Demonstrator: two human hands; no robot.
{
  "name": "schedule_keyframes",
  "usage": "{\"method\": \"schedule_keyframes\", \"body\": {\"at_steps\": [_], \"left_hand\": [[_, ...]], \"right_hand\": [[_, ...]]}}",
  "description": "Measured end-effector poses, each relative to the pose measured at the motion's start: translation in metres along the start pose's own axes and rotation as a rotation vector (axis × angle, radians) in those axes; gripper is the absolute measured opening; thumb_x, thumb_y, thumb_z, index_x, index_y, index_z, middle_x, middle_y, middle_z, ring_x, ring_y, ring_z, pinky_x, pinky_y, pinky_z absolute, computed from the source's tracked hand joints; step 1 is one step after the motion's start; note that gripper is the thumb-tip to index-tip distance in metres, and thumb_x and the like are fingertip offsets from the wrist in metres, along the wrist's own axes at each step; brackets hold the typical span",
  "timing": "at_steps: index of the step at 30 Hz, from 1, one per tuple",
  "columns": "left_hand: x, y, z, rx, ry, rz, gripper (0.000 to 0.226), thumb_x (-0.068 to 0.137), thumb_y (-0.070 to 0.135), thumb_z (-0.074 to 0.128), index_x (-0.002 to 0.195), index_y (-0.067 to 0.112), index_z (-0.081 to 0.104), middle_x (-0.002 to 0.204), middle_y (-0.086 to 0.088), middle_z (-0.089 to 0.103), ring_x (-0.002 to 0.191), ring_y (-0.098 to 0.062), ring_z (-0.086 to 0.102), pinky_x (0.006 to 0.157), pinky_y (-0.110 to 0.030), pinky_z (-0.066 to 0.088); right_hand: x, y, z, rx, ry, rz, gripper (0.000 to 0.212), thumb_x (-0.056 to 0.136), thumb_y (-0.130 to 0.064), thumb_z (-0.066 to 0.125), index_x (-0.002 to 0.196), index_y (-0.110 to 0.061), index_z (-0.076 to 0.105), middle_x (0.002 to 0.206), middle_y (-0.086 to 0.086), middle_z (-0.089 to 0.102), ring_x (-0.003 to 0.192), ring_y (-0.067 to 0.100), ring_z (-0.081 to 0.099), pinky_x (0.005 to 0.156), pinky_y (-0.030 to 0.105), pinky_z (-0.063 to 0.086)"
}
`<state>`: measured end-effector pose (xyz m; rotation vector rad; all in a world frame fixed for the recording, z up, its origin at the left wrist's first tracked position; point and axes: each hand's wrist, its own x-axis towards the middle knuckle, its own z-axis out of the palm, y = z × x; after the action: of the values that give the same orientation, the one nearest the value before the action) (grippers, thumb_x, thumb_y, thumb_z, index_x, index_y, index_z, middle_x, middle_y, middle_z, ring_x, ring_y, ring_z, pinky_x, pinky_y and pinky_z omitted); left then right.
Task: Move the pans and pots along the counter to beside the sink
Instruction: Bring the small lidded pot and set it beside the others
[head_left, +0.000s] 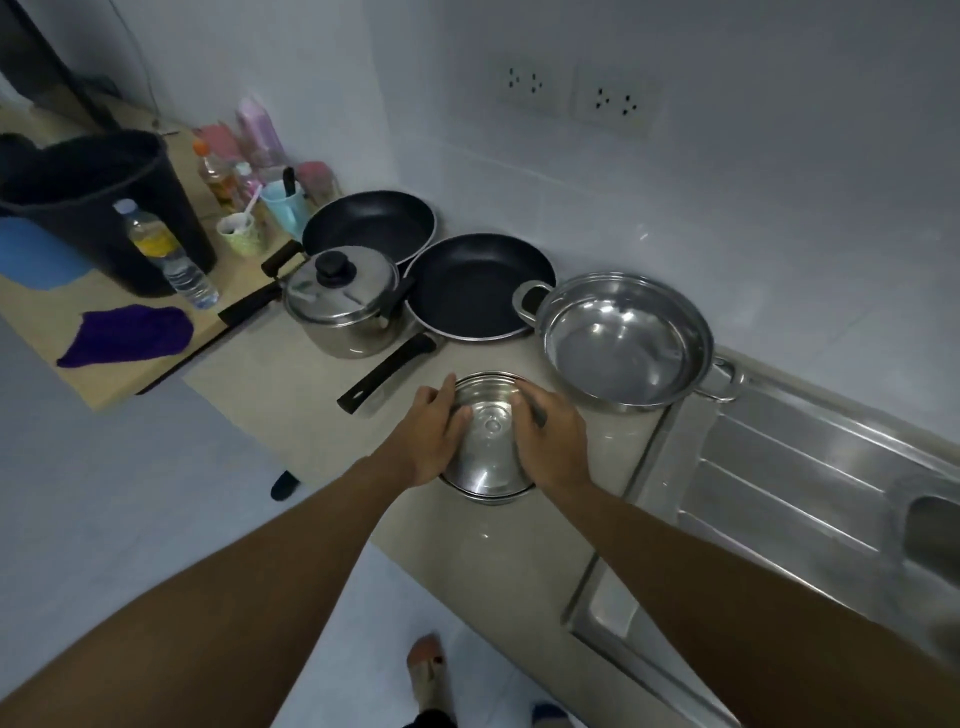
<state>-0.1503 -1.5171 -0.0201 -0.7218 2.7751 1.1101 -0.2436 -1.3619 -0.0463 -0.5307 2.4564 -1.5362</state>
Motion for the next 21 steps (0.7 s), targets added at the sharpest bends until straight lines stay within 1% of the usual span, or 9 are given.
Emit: {"method": "schedule_keyframes", "body": {"at_steps": [3, 6, 7, 10, 11, 14, 17, 19, 21], "left_hand": [[0.023, -0.016, -0.007, 0.006, -0.057, 0.036, 0.065, 0.105, 0.04, 0.035, 0.159, 0.013, 0.011, 0.147, -0.013, 0.03, 0.128, -0.025, 0.046, 0.101, -0.021, 0.029], [0.042, -0.032, -0.012, 0.004, -0.108, 0.054, 0.064, 0.105, 0.04, 0.035, 0.159, 0.015, 0.01, 0.146, -0.011, 0.03, 0.127, -0.025, 0.047, 0.101, -0.022, 0.032], [0.048, -0.036, -0.014, 0.007, -0.121, 0.061, 0.064, 0.105, 0.039, 0.036, 0.159, 0.015, 0.01, 0.146, -0.011, 0.031, 0.127, -0.025, 0.048, 0.102, -0.023, 0.033], [0.06, -0.047, -0.017, 0.008, -0.152, 0.094, 0.063, 0.105, 0.039, 0.037, 0.159, 0.015, 0.013, 0.145, -0.01, 0.031, 0.126, -0.027, 0.048, 0.109, -0.031, 0.035], [0.062, -0.05, -0.017, 0.006, -0.164, 0.101, 0.063, 0.105, 0.039, 0.037, 0.159, 0.016, 0.013, 0.145, -0.01, 0.031, 0.126, -0.027, 0.048, 0.111, -0.034, 0.035], [0.071, -0.056, -0.016, 0.012, -0.181, 0.138, 0.061, 0.105, 0.039, 0.037, 0.158, 0.016, 0.017, 0.144, -0.01, 0.032, 0.123, -0.029, 0.051, 0.108, -0.039, 0.039], [0.082, -0.057, -0.014, 0.023, -0.178, 0.192, 0.059, 0.106, 0.036, 0.036, 0.157, 0.014, 0.018, 0.146, -0.012, 0.031, 0.125, -0.029, 0.049, 0.107, -0.037, 0.039], [0.088, -0.057, -0.01, 0.032, -0.166, 0.221, 0.058, 0.106, 0.034, 0.035, 0.158, 0.012, 0.018, 0.153, -0.011, 0.027, 0.136, -0.027, 0.041, 0.111, -0.036, 0.035], [0.094, -0.059, -0.006, 0.122, -0.118, 0.261, 0.059, 0.106, 0.035, 0.032, 0.158, 0.012, 0.018, 0.16, -0.01, 0.023, 0.146, -0.027, 0.028, 0.119, -0.041, 0.027]], "right_hand": [[0.009, -0.001, 0.018, -0.007, 0.059, 0.044, 0.03, 0.1, -0.031, 0.058, 0.126, -0.029, 0.072, 0.117, 0.0, 0.07, 0.114, 0.014, 0.062, 0.104, 0.032, 0.048], [0.017, 0.0, 0.037, -0.045, 0.091, 0.062, 0.028, 0.1, -0.03, 0.057, 0.123, -0.029, 0.073, 0.113, 0.0, 0.071, 0.111, 0.015, 0.064, 0.1, 0.033, 0.05], [0.018, 0.001, 0.043, -0.056, 0.108, 0.078, 0.028, 0.1, -0.03, 0.057, 0.123, -0.029, 0.073, 0.113, 0.001, 0.071, 0.111, 0.015, 0.064, 0.099, 0.03, 0.049], [0.02, 0.006, 0.058, -0.105, 0.147, 0.119, 0.029, 0.101, -0.029, 0.057, 0.126, -0.028, 0.071, 0.114, 0.004, 0.068, 0.109, 0.015, 0.063, 0.09, 0.005, 0.038], [0.02, 0.008, 0.062, -0.119, 0.155, 0.128, 0.03, 0.101, -0.029, 0.057, 0.127, -0.028, 0.071, 0.114, 0.005, 0.067, 0.109, 0.015, 0.062, 0.087, 0.004, 0.036], [0.019, 0.01, 0.068, -0.122, 0.202, 0.146, 0.03, 0.101, -0.025, 0.059, 0.128, -0.026, 0.07, 0.111, 0.003, 0.066, 0.11, 0.019, 0.062, 0.09, 0.015, 0.039], [0.022, 0.01, 0.071, -0.145, 0.247, 0.153, 0.031, 0.101, -0.024, 0.059, 0.13, -0.023, 0.069, 0.115, 0.002, 0.059, 0.114, 0.023, 0.059, 0.098, 0.025, 0.042], [0.023, 0.009, 0.073, -0.215, 0.273, 0.145, 0.032, 0.101, -0.026, 0.058, 0.132, -0.022, 0.068, 0.126, 0.009, 0.055, 0.119, 0.027, 0.054, 0.105, 0.038, 0.045], [0.025, 0.009, 0.073, -0.4, 0.32, 0.088, 0.036, 0.101, -0.027, 0.057, 0.136, -0.018, 0.064, 0.137, 0.016, 0.053, 0.129, 0.032, 0.048, 0.109, 0.049, 0.041]]}}
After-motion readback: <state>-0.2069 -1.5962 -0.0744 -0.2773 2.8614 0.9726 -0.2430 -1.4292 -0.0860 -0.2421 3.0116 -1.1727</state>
